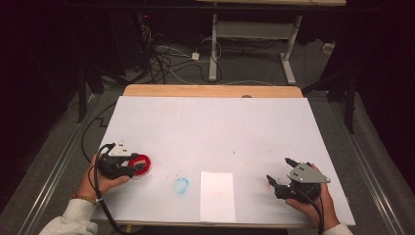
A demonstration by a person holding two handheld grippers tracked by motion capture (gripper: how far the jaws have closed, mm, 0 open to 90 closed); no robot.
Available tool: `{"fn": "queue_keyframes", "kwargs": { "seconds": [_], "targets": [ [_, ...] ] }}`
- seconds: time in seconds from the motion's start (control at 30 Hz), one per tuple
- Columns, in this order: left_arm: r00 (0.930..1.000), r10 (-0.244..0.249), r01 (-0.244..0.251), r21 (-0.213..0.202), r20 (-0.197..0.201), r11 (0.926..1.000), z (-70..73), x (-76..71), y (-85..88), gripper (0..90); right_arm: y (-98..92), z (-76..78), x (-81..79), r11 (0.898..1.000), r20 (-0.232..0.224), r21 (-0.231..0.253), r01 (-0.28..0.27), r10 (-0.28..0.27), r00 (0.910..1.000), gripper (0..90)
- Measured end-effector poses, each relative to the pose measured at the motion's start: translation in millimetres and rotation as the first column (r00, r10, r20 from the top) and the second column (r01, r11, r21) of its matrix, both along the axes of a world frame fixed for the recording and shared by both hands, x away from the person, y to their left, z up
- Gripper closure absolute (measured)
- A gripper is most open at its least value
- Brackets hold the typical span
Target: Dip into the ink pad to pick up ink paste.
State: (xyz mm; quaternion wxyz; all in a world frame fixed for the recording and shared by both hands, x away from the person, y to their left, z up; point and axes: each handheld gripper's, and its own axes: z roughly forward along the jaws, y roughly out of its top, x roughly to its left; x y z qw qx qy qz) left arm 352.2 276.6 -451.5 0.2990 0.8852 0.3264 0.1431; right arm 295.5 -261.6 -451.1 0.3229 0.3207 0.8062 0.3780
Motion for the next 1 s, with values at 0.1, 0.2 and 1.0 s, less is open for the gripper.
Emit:
{"fn": "queue_keyframes", "kwargs": {
  "seconds": [0.1, 0.2, 1.0],
  "targets": [
    [0.9993, -0.037, 0.037, 0.012, 0.000, 0.9993, 0.1, 1.2, -3.1, 52.9, 0.8, -0.4, 0.1, 1.000, -0.004, -0.003, -0.003, 0.003, 1.0000, 19.2],
    [0.9975, -0.070, 0.070, 0.039, -0.009, 0.9968, 0.3, 1.6, -7.0, 58.5, 1.2, -0.9, 0.2, 1.000, -0.012, -0.005, -0.013, 0.013, 0.9999, 19.2],
    [0.9985, -0.038, 0.040, 0.046, -0.039, 0.9982, -3.0, 7.5, -7.6, 69.5, 1.1, -1.2, 0.6, 1.000, -0.035, 0.008, -0.027, 0.027, 0.9990, 20.6]
  ]
}}
